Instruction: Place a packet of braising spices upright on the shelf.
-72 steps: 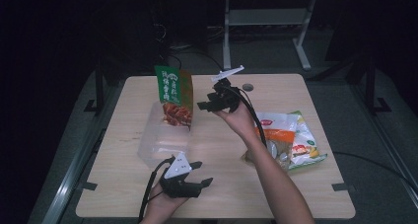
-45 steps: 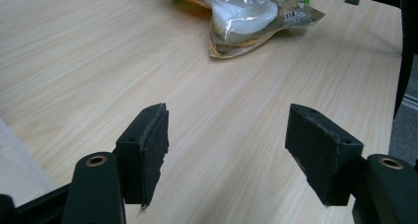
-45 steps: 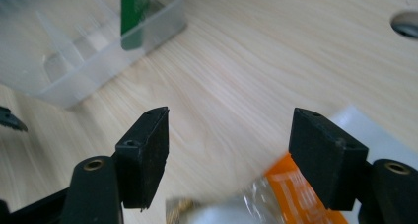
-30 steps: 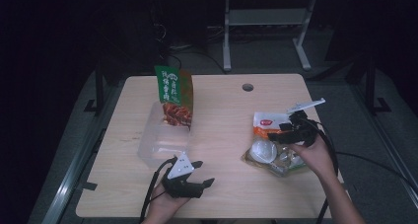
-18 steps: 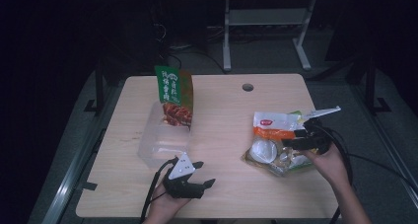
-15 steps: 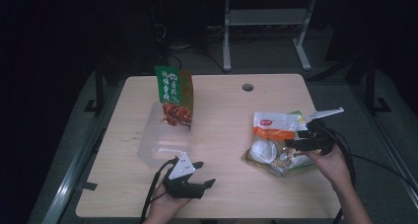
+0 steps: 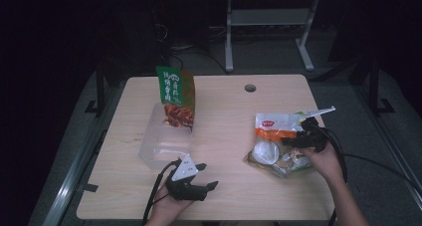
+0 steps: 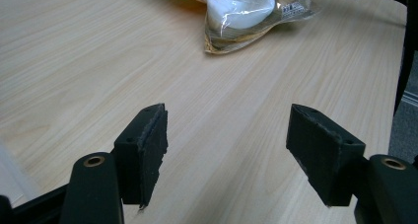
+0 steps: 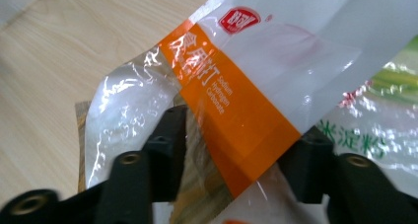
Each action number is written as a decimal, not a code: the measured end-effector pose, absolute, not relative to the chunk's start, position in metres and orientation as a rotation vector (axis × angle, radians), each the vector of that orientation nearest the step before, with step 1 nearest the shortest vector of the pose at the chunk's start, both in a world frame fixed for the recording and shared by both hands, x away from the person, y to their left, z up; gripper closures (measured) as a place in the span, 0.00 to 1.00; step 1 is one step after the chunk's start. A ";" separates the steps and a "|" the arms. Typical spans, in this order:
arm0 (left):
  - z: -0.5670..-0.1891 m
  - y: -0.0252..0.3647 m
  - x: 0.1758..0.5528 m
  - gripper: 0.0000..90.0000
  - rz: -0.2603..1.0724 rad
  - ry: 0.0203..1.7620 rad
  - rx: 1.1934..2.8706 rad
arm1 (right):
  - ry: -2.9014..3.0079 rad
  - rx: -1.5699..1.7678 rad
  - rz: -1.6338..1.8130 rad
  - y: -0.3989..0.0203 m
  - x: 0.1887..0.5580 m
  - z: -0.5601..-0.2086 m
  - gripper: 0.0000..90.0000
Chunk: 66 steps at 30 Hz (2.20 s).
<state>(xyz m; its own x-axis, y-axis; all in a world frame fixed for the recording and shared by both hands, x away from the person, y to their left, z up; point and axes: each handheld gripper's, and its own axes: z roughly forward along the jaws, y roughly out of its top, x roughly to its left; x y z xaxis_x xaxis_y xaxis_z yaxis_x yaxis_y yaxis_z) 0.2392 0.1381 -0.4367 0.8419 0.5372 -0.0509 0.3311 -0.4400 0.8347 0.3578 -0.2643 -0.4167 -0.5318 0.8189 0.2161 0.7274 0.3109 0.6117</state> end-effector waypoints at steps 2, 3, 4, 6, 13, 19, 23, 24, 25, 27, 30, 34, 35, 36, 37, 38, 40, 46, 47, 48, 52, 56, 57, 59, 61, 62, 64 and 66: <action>-0.437 0.138 0.240 0.35 0.274 0.636 2.069 | 2.434 1.438 1.042 -0.263 0.361 -0.417 0.68; -0.437 0.138 0.240 0.35 0.274 0.637 2.067 | 2.442 1.441 1.060 -0.262 0.361 -0.417 0.75; -0.437 0.139 0.240 0.35 0.273 0.637 2.068 | 2.445 1.434 1.089 -0.262 0.362 -0.416 0.82; -0.437 0.138 0.240 0.35 0.275 0.638 2.064 | 2.451 1.430 1.134 -0.260 0.361 -0.415 0.94; -0.437 0.134 0.242 0.34 0.268 0.629 2.072 | 2.499 1.361 1.184 -0.250 0.356 -0.412 1.00; -0.439 0.128 0.244 0.34 0.266 0.626 2.095 | 2.500 1.265 1.301 -0.237 0.345 -0.407 1.00; -0.438 0.124 0.247 0.33 0.263 0.635 2.095 | 2.510 1.201 1.344 -0.230 0.338 -0.401 1.00; -0.438 0.123 0.248 0.33 0.257 0.640 2.091 | 2.515 1.187 1.357 -0.228 0.336 -0.400 1.00; -0.438 0.120 0.250 0.33 0.255 0.643 2.086 | 2.518 1.172 1.366 -0.226 0.334 -0.398 1.00; -0.439 0.117 0.252 0.33 0.254 0.644 2.088 | 2.524 1.128 1.383 -0.222 0.330 -0.395 1.00; -0.441 0.111 0.257 0.32 0.250 0.654 2.088 | 2.531 1.073 1.415 -0.216 0.324 -0.392 1.00; -0.445 0.108 0.264 0.33 0.212 0.665 2.097 | 2.541 1.010 1.453 -0.208 0.316 -0.391 1.00; -0.446 0.108 0.264 0.33 0.210 0.668 2.098 | 2.544 1.001 1.460 -0.206 0.315 -0.391 1.00; -0.446 0.108 0.265 0.33 0.210 0.670 2.097 | 2.548 0.992 1.469 -0.204 0.313 -0.392 1.00; -0.447 0.109 0.265 0.34 0.201 0.677 2.091 | 2.549 0.990 1.479 -0.202 0.312 -0.393 1.00; -0.448 0.109 0.265 0.34 0.196 0.678 2.091 | 2.554 0.975 1.488 -0.200 0.311 -0.393 1.00; -0.449 0.110 0.266 0.35 0.194 0.680 2.093 | 2.563 0.952 1.512 -0.196 0.309 -0.396 1.00; -0.448 0.111 0.267 0.46 0.152 0.679 2.085 | 2.603 0.871 1.574 -0.179 0.306 -0.402 1.00; -0.448 0.111 0.267 0.49 0.153 0.675 2.091 | 2.611 0.861 1.574 -0.177 0.305 -0.403 1.00; -0.448 0.112 0.267 0.52 0.147 0.680 2.090 | 2.622 0.851 1.571 -0.174 0.305 -0.403 1.00; -0.448 0.110 0.265 0.75 0.109 0.652 2.085 | 2.644 0.829 1.563 -0.167 0.304 -0.406 1.00; -0.446 0.111 0.264 0.85 0.135 0.652 2.071 | 2.652 0.843 1.541 -0.165 0.305 -0.409 1.00; -0.446 0.112 0.263 0.88 0.137 0.654 2.068 | 2.652 0.854 1.538 -0.166 0.305 -0.410 1.00; -0.446 0.111 0.262 0.90 0.156 0.648 2.068 | 2.653 0.868 1.528 -0.166 0.306 -0.411 1.00; -0.446 0.110 0.261 0.91 0.186 0.637 2.074 | 2.651 0.880 1.524 -0.166 0.307 -0.412 1.00; -0.445 0.111 0.260 0.93 0.204 0.631 2.071 | 2.652 0.891 1.517 -0.166 0.307 -0.411 0.99; -0.444 0.112 0.260 0.98 0.227 0.618 2.062 | 2.654 0.912 1.509 -0.166 0.308 -0.412 0.98; -0.444 0.112 0.259 0.99 0.230 0.618 2.061 | 2.668 0.920 1.481 -0.164 0.309 -0.413 0.97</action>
<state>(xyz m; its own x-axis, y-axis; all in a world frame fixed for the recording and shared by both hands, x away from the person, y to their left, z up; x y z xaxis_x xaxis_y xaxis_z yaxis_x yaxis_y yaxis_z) 0.2593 0.1115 -0.4440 0.8551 0.5125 -0.0789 0.3359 -0.4317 0.8372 0.3089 -0.1637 -0.4131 -0.8325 0.4616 0.3062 0.5041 0.4020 0.7644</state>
